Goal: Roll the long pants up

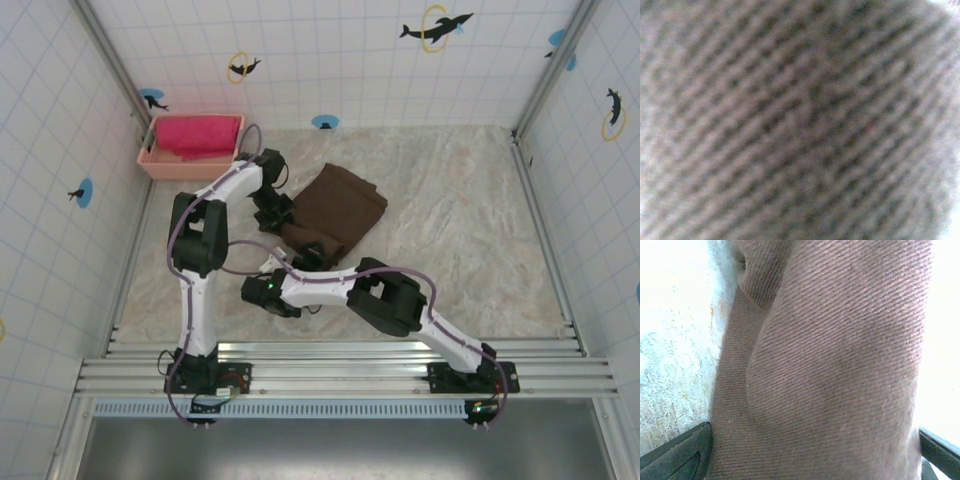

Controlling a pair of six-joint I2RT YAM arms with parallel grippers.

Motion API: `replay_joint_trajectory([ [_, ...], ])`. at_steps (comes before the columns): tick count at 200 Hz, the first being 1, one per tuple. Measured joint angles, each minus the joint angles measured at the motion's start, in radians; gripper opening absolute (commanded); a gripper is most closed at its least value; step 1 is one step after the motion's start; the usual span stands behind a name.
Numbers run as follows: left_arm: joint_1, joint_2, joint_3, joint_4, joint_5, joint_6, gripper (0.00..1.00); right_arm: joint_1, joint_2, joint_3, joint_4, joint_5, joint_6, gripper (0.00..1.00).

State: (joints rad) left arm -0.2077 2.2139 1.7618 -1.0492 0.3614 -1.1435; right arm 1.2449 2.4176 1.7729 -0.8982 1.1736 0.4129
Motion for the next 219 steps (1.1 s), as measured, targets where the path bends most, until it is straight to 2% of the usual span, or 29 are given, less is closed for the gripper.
replay_joint_trajectory([
  [14, 0.001, 0.0, 0.0, 0.0, 0.0, 0.001, 0.0, 0.011, 0.035, 0.029, -0.054, 0.058, 0.029, 1.0],
  [81, 0.008, -0.043, -0.081, 0.038, 0.0, 0.022, 0.0, -0.049, 0.043, 0.032, -0.153, 0.055, 0.096, 0.99],
  [109, 0.011, -0.068, -0.121, 0.05, 0.0, 0.022, 0.0, -0.07, 0.044, 0.026, -0.147, 0.05, 0.095, 0.92],
  [135, 0.011, -0.074, -0.13, 0.057, 0.0, 0.022, 0.0, -0.071, 0.047, 0.023, -0.13, 0.039, 0.085, 0.81],
  [143, 0.011, -0.074, -0.13, 0.057, 0.0, 0.022, 0.0, -0.071, 0.049, 0.021, -0.125, 0.036, 0.08, 0.7],
  [153, 0.011, -0.074, -0.13, 0.057, 0.0, 0.023, 0.0, -0.071, 0.053, 0.019, -0.115, 0.018, 0.063, 0.34],
  [165, 0.011, -0.074, -0.13, 0.058, 0.0, 0.023, 0.0, -0.071, 0.061, 0.015, -0.092, -0.02, 0.057, 0.0],
  [194, 0.01, -0.074, -0.131, 0.067, 0.001, 0.046, 0.0, -0.067, 0.064, 0.009, -0.049, -0.049, 0.027, 0.0],
  [197, 0.01, -0.074, -0.132, 0.069, 0.002, 0.049, 0.04, -0.066, 0.063, 0.005, -0.041, -0.051, 0.023, 0.0],
  [211, 0.01, -0.078, -0.138, 0.081, 0.004, 0.07, 0.43, -0.066, 0.036, -0.025, -0.008, -0.078, -0.004, 0.0],
  [219, 0.01, -0.08, -0.138, 0.089, 0.0, 0.086, 0.58, -0.069, 0.013, -0.043, 0.012, -0.111, -0.02, 0.0],
])
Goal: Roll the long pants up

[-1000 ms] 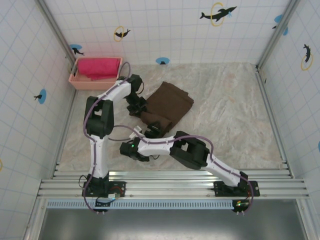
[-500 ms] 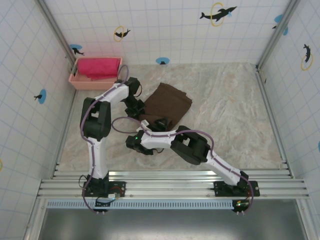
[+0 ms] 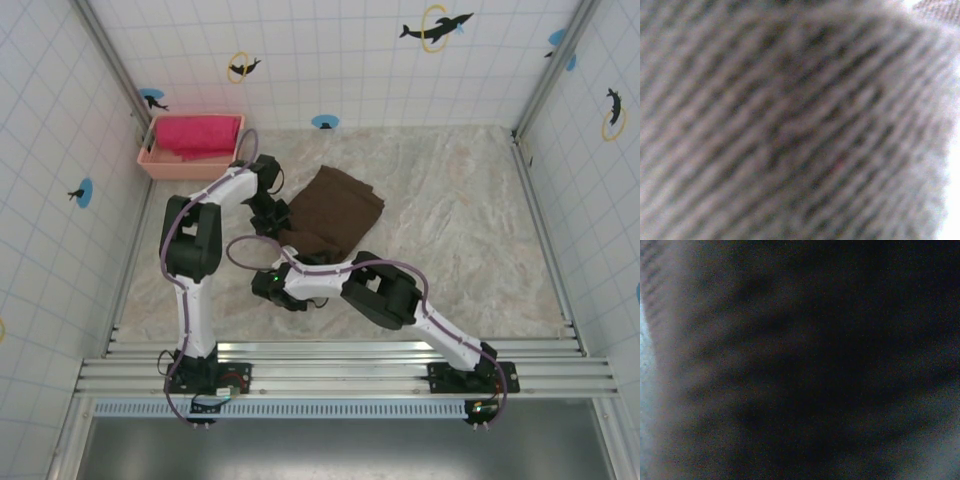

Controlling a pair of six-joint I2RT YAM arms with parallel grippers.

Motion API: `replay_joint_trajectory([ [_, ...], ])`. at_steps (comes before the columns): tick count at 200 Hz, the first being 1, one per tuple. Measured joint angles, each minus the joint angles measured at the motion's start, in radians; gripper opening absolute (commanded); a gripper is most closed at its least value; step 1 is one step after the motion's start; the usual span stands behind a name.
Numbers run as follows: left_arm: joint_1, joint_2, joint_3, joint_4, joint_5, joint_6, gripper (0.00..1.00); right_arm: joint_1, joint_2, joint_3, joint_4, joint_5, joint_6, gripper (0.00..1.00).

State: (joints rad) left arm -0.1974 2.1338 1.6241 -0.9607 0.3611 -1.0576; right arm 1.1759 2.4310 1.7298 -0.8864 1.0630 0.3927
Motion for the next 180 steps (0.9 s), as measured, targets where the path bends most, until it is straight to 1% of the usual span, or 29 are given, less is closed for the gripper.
replay_joint_trajectory([
  [2, 0.0, -0.001, 0.0, 0.003, -0.003, 0.007, 0.61, -0.002, -0.006, -0.006, 0.006, -0.01, -0.007, 0.0],
  [6, 0.001, -0.002, 0.0, 0.01, -0.006, 0.011, 0.71, -0.003, -0.02, -0.018, 0.014, -0.029, -0.013, 0.0],
  [11, 0.001, -0.005, 0.0, 0.019, -0.012, 0.022, 0.93, -0.005, -0.037, -0.031, 0.025, -0.054, -0.023, 0.0],
  [13, 0.001, -0.006, 0.0, 0.022, -0.014, 0.026, 0.96, -0.006, -0.044, -0.037, 0.028, -0.066, -0.026, 0.0],
  [15, 0.002, -0.008, 0.001, 0.025, -0.017, 0.032, 0.97, -0.008, -0.052, -0.041, 0.032, -0.078, -0.03, 0.0],
  [56, 0.026, -0.069, 0.027, 0.084, -0.058, 0.117, 0.97, -0.051, -0.168, -0.102, 0.08, -0.309, -0.084, 0.0],
  [85, 0.095, -0.164, 0.015, 0.188, -0.068, 0.151, 0.98, -0.112, -0.227, -0.116, 0.099, -0.484, -0.114, 0.0],
  [115, 0.15, -0.242, -0.033, 0.307, -0.052, 0.166, 0.97, -0.166, -0.261, -0.13, 0.116, -0.615, -0.128, 0.0],
  [133, 0.15, -0.277, -0.11, 0.396, -0.028, 0.164, 0.97, -0.197, -0.285, -0.149, 0.138, -0.69, -0.128, 0.0],
  [156, 0.141, -0.334, -0.276, 0.505, 0.018, 0.139, 0.97, -0.236, -0.311, -0.172, 0.165, -0.786, -0.127, 0.0],
  [180, 0.136, -0.388, -0.421, 0.603, 0.073, 0.106, 0.97, -0.264, -0.316, -0.178, 0.178, -0.859, -0.124, 0.0],
])
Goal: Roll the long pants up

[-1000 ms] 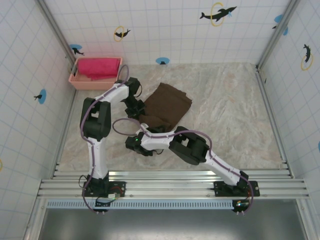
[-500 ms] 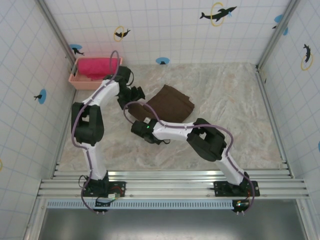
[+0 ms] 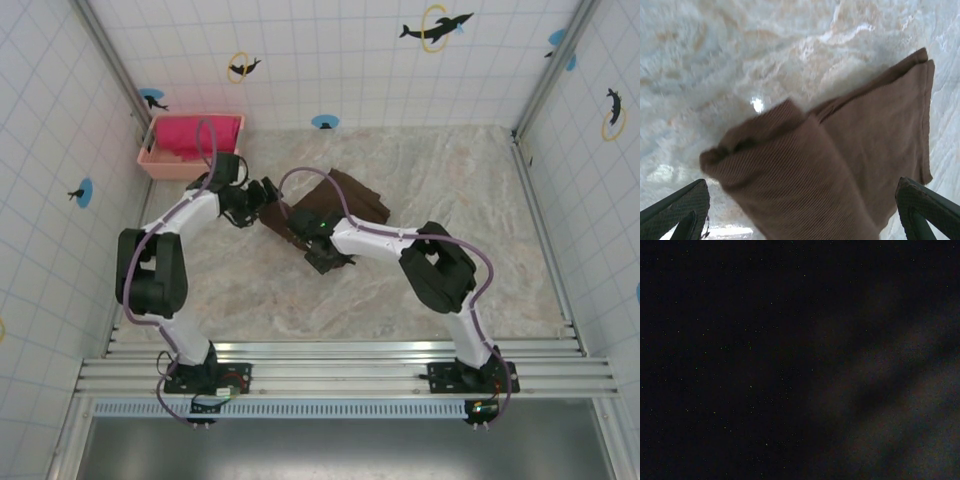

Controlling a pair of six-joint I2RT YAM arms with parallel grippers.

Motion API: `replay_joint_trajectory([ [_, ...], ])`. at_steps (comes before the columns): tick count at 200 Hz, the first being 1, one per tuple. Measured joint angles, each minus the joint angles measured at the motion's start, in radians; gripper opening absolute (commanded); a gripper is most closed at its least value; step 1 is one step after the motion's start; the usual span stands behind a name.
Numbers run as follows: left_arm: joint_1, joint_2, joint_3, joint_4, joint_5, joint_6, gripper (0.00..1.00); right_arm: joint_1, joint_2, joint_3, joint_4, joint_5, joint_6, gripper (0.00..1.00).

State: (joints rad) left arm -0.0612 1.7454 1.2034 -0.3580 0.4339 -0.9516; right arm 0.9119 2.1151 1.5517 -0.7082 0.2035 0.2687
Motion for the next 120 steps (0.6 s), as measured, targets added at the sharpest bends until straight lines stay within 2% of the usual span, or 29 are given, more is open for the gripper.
replay_joint_trajectory([
  [66, -0.036, -0.149, -0.216, 0.237, 0.087, -0.111, 0.98, -0.029, 0.004, 0.0, 0.086, -0.132, 0.042, 0.0],
  [120, -0.043, -0.118, -0.341, 0.407, 0.102, -0.224, 0.98, -0.034, 0.019, 0.001, 0.193, -0.261, 0.066, 0.0],
])
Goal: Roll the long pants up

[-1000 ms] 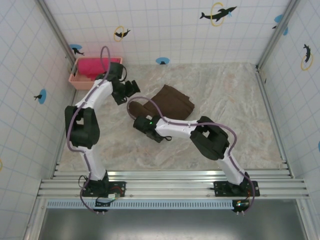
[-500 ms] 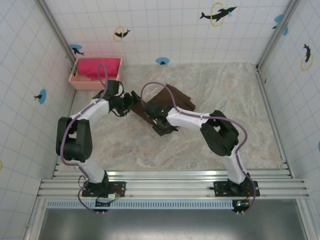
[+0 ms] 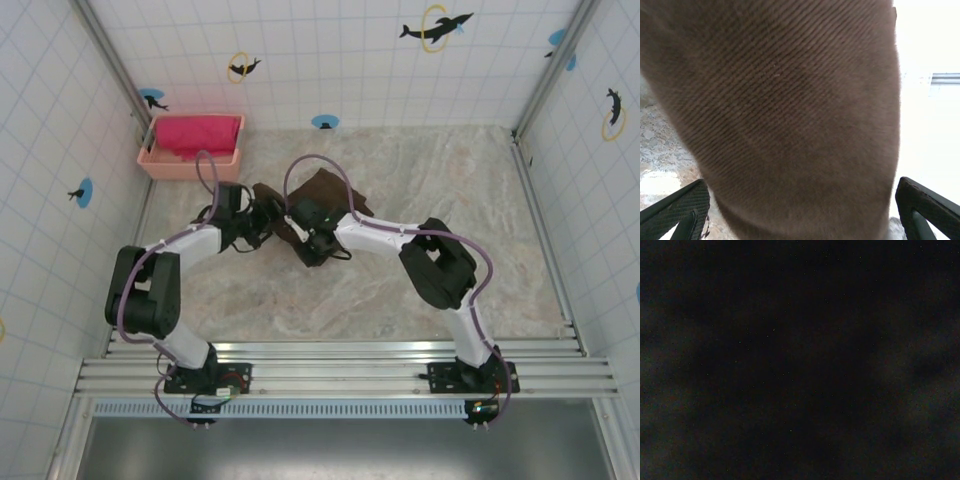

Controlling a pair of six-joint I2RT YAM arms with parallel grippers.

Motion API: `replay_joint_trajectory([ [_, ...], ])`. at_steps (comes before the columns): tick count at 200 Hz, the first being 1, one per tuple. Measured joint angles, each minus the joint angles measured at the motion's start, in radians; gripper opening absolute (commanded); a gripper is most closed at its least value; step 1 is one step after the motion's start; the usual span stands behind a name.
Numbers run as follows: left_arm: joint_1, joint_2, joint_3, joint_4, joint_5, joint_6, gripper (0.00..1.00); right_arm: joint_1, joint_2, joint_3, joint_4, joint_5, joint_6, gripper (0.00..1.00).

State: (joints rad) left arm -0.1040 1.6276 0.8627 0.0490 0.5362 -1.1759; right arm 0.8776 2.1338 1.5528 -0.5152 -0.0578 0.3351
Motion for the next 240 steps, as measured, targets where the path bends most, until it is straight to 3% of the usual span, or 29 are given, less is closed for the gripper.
replay_joint_trajectory([
  [55, -0.001, 0.073, -0.005, 0.102, -0.026, -0.033, 0.97, -0.004, 0.004, -0.009, 0.067, -0.087, 0.005, 0.0],
  [70, -0.001, 0.074, -0.017, 0.108, -0.04, -0.032, 0.93, -0.007, 0.004, -0.014, 0.079, -0.105, 0.005, 0.0],
  [78, -0.001, 0.074, -0.023, 0.109, -0.049, -0.029, 0.85, -0.008, 0.004, -0.017, 0.084, -0.113, 0.005, 0.0],
  [90, -0.001, 0.072, -0.031, 0.107, -0.061, -0.018, 0.64, -0.011, 0.002, -0.023, 0.094, -0.125, 0.004, 0.0],
  [94, -0.001, 0.069, -0.032, 0.101, -0.067, -0.012, 0.51, -0.011, 0.002, -0.025, 0.098, -0.13, 0.004, 0.0],
  [99, -0.001, 0.066, -0.035, 0.095, -0.072, -0.009, 0.12, -0.012, 0.002, -0.027, 0.101, -0.134, 0.004, 0.0],
  [101, -0.001, 0.065, -0.036, 0.092, -0.074, -0.002, 0.01, -0.012, 0.001, -0.028, 0.102, -0.137, 0.004, 0.0],
  [144, -0.021, 0.051, 0.005, -0.037, -0.127, 0.063, 0.0, -0.013, 0.001, -0.035, 0.122, -0.167, -0.007, 0.0],
  [155, -0.024, 0.052, 0.034, -0.098, -0.145, 0.082, 0.0, -0.013, -0.001, -0.035, 0.122, -0.164, -0.013, 0.25],
  [162, -0.027, 0.057, 0.058, -0.143, -0.158, 0.097, 0.0, -0.01, -0.004, -0.036, 0.121, -0.158, -0.016, 0.51],
  [173, -0.03, 0.075, 0.104, -0.217, -0.179, 0.116, 0.0, -0.003, -0.017, -0.042, 0.118, -0.137, -0.018, 0.69],
  [186, -0.03, 0.108, 0.16, -0.305, -0.196, 0.134, 0.0, 0.016, -0.039, -0.049, 0.076, -0.076, -0.024, 1.0],
  [240, -0.062, 0.267, 0.422, -0.637, -0.28, 0.158, 0.0, 0.098, -0.061, 0.01, -0.249, 0.288, -0.045, 0.99],
])
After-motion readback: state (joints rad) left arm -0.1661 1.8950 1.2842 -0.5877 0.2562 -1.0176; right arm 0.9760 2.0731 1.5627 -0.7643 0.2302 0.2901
